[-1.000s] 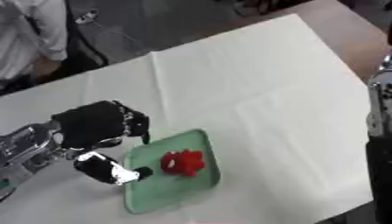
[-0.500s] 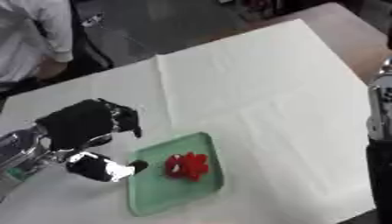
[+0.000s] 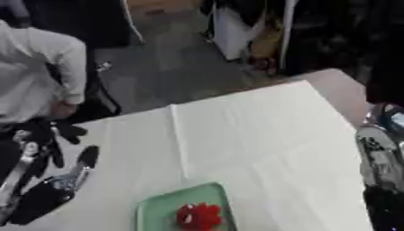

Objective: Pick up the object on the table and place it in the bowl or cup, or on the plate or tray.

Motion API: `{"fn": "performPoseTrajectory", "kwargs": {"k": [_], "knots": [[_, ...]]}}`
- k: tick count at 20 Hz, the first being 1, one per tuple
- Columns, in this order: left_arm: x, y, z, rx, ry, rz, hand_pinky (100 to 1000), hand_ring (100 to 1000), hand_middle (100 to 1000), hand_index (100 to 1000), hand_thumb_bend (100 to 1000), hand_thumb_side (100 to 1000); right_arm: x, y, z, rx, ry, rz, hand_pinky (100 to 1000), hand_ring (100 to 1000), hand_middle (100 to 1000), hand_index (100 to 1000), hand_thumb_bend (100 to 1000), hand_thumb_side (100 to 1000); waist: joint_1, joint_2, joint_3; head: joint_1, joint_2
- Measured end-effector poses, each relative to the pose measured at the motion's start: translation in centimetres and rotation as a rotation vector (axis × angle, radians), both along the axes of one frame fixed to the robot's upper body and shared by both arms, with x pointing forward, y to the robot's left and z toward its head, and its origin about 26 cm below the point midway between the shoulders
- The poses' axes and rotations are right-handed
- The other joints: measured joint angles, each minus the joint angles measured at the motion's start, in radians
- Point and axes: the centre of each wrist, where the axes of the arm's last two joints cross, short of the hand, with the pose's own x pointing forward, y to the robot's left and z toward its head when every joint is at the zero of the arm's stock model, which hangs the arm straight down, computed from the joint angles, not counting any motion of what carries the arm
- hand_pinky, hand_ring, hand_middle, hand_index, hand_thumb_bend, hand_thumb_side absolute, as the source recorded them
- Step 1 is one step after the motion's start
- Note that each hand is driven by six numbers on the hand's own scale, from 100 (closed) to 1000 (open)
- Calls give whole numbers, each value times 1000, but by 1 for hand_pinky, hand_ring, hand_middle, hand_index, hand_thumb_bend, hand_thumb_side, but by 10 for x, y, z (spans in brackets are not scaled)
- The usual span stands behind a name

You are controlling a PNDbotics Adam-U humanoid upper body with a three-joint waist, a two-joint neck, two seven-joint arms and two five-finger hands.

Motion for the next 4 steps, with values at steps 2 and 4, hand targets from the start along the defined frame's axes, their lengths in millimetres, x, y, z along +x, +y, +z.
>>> {"fn": "performPoseTrajectory", "kwargs": {"k": [2,4], "knots": [[3,-5,6,-80,-76,-37,200,341,542,728,317,731,1,-5,-5,-18,15,-21,239,347,382,488,100,444,-13,-20,29,-59,-54],[6,-10,12,-154,-128,-82,212,357,551,734,318,736,1,-9,-9,-33,28,-37,239,347,381,488,100,445,-23,-31,50,-108,-110]]}}
